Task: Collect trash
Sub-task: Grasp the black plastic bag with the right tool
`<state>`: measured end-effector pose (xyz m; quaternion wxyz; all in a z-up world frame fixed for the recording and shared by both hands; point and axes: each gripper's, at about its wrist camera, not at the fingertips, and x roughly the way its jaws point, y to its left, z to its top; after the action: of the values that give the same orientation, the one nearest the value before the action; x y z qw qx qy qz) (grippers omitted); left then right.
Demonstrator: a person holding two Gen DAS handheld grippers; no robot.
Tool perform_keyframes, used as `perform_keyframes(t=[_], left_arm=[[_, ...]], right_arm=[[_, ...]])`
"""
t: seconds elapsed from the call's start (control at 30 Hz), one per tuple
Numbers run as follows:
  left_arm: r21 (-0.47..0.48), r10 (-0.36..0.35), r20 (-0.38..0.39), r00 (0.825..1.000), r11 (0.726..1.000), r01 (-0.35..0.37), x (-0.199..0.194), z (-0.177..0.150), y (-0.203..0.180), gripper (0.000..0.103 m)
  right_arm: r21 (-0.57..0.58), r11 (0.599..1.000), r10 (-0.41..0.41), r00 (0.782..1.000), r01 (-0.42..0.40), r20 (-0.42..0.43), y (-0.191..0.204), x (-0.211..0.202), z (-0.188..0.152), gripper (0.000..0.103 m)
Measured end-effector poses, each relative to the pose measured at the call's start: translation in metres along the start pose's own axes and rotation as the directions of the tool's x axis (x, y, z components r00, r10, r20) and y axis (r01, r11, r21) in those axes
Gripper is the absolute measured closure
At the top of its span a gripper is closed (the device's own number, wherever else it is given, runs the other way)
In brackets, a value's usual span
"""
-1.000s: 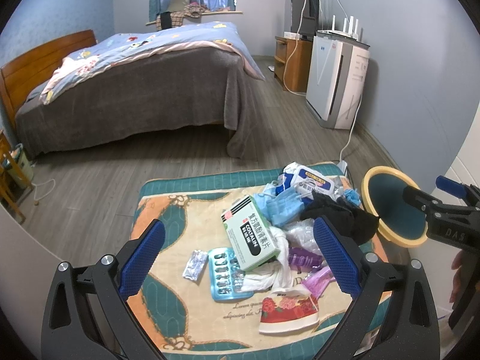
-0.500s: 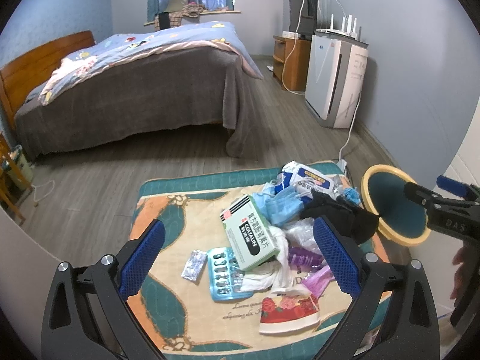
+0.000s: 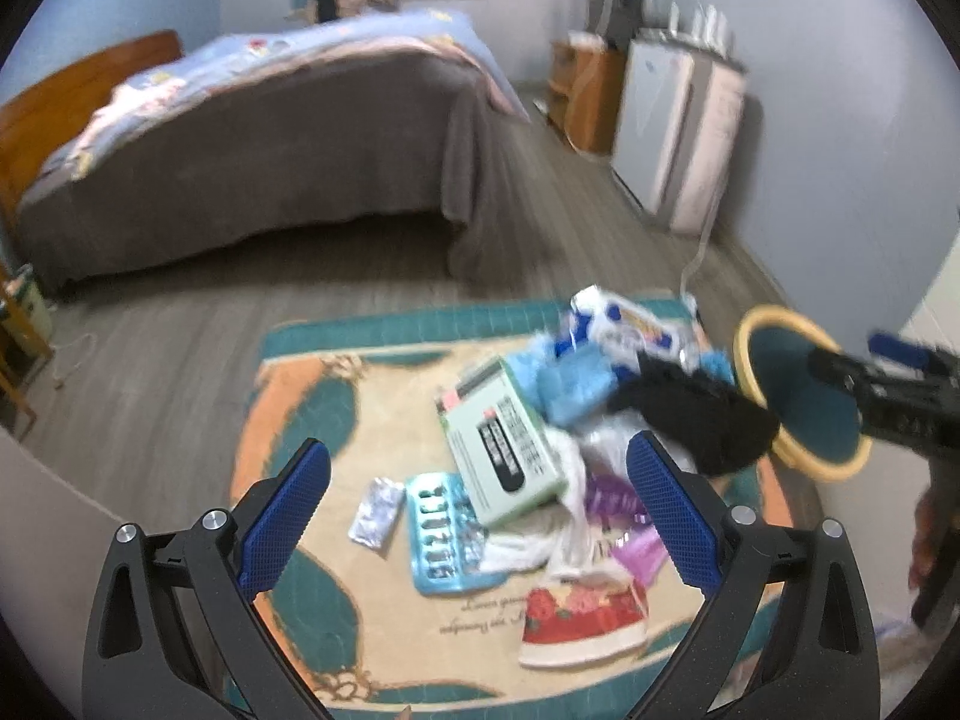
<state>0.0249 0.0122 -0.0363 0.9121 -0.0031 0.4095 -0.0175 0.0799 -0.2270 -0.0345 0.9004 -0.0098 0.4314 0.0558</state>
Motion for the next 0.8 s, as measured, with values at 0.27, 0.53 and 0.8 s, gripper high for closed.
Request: perform_keyframes(t=[0.27, 0.53, 0.8], left_arm=[[0.087, 0.043, -0.032, 0.999, 0.995, -0.04, 0.036, -0.003, -0.007, 0.005], [0.159, 0.034, -0.065, 0.997, 0.987, -0.023, 0.05, -0.005, -0.021, 0.005], [0.162, -0.01, -0.121, 0.993, 0.986, 0.029, 0.059, -0.012, -0.028, 0.005]], right_arm=[[-0.123, 0.992, 0.021, 0.991, -0.038, -0.134, 0.022, 0.054, -0.011, 0.012], [-0.069, 0.988, 0.116, 0.963, -0.136, -0.243, 0.015, 0.074, -0.017, 0.091], [-0.006, 0.984, 0.174, 0.97, -0.177, -0.168, 0.004, 0.029, 0.001, 0.101]])
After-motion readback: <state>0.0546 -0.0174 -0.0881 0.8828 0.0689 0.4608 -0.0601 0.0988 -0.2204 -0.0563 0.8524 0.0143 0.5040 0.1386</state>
